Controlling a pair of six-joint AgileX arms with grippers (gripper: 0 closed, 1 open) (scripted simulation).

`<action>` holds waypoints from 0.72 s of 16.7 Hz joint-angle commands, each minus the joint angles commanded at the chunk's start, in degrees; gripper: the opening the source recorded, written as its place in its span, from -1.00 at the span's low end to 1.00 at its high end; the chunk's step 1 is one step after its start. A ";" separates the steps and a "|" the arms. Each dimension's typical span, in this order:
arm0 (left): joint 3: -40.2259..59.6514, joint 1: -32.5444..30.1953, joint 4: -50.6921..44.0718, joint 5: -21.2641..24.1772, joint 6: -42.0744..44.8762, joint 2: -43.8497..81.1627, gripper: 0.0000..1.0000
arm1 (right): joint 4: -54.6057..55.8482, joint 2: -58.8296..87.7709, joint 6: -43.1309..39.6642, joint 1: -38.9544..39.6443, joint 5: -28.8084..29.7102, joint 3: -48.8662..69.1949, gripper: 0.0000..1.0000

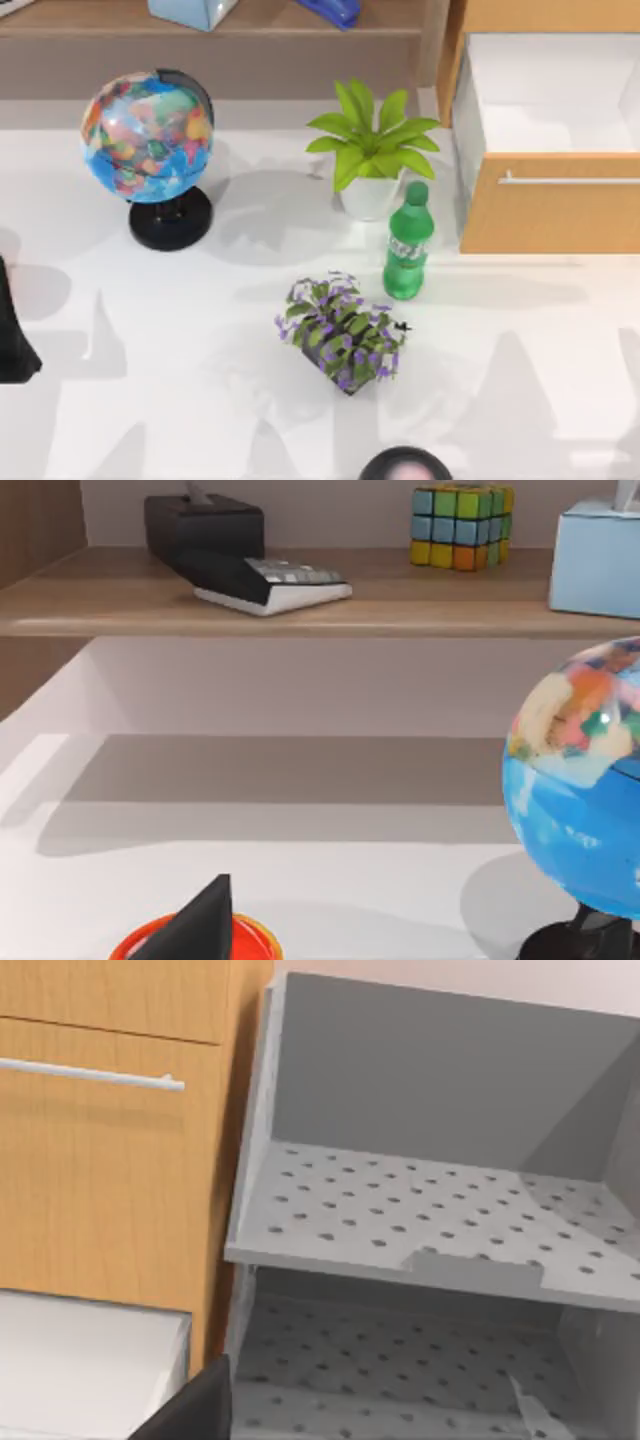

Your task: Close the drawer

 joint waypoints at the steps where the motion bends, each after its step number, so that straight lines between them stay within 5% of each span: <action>1: 0.00 0.00 0.00 0.00 0.00 0.00 1.00 | 2.59 1.80 -2.91 2.49 1.99 -1.52 1.00; 12: 0.00 0.00 0.00 0.00 0.00 0.00 1.00 | 42.59 31.34 -48.65 38.21 36.46 -18.17 1.00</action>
